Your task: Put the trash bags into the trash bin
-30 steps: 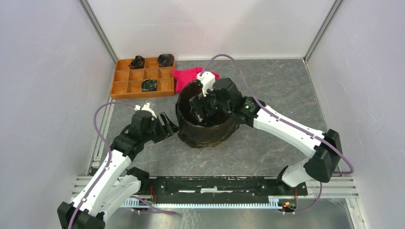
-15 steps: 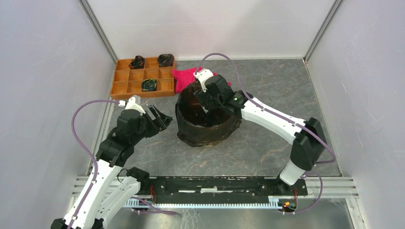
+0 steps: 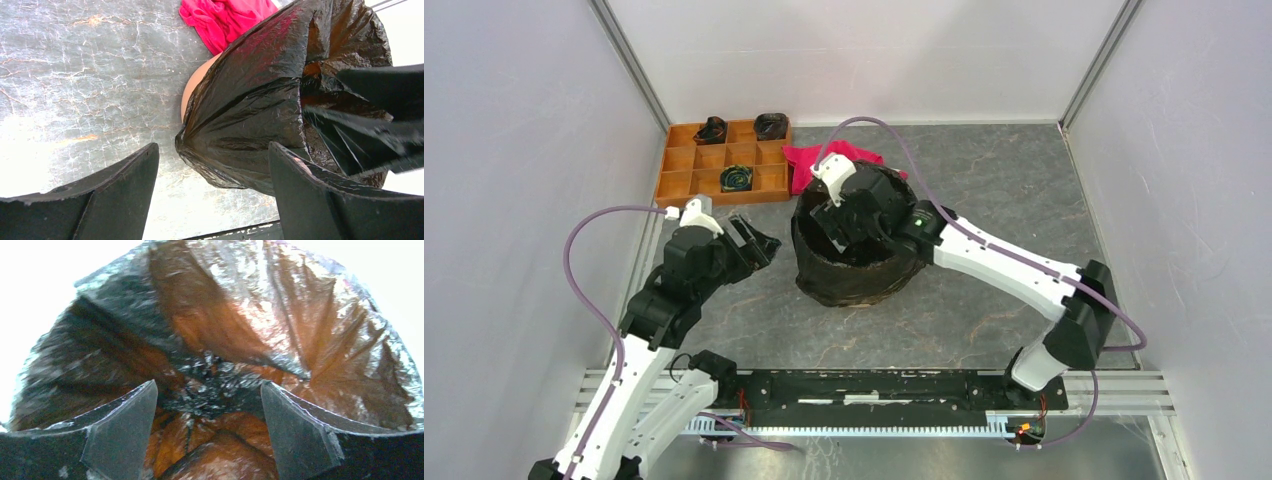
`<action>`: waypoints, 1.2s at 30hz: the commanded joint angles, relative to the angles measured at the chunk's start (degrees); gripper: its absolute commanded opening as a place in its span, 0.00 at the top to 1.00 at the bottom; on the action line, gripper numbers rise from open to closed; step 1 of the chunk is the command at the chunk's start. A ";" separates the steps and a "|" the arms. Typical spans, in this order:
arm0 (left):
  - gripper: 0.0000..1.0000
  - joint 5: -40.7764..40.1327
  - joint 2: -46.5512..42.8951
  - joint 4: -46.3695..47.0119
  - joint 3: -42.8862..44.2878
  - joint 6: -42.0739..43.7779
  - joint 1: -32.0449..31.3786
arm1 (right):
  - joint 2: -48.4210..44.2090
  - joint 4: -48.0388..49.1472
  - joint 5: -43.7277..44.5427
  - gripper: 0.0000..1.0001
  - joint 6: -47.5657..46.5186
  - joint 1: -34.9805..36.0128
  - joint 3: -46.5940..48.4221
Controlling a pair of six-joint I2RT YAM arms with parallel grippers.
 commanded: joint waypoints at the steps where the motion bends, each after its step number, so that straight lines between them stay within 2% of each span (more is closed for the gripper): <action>1: 0.14 -1.44 0.82 0.62 2.30 3.56 0.25 | -3.35 4.91 -9.94 0.16 3.27 0.01 -4.45; 3: 0.14 -1.40 0.73 0.78 2.17 3.56 0.28 | -0.85 4.39 -13.67 0.20 3.56 0.06 -4.00; 5: 0.14 -1.47 0.52 0.67 2.13 3.84 0.25 | 2.12 1.50 -17.62 0.30 3.00 0.06 -1.87; 6: 0.14 -1.67 0.26 0.41 2.01 3.99 0.29 | 3.37 -0.44 -19.31 0.41 2.42 0.06 -1.00; 7: 0.14 -1.80 0.10 0.20 1.99 4.19 0.30 | 4.38 -2.02 -19.28 0.51 1.64 0.14 -0.47; 9: 0.14 -2.25 -0.42 -0.20 1.95 4.51 0.26 | 5.60 -3.76 -17.38 0.62 0.30 0.36 -1.00; 14: 0.14 -2.00 0.10 0.58 1.73 4.56 0.27 | 10.18 -4.25 -10.27 0.75 -1.94 0.32 -2.36; 24: 0.14 -1.19 0.62 0.34 2.27 5.06 0.25 | 21.89 2.44 2.58 0.77 -4.82 0.30 0.33; 31: 0.14 -1.31 0.15 -0.08 2.00 4.73 0.26 | 22.55 1.54 -1.49 0.77 -4.00 0.31 1.41; 33: 0.14 -1.05 0.40 -0.01 2.00 4.62 0.29 | 20.67 0.68 -2.26 0.74 -3.88 0.32 1.34; 36: 0.14 -0.71 0.48 0.47 1.80 4.49 0.30 | 16.51 -0.73 -3.39 0.66 -3.68 0.28 1.32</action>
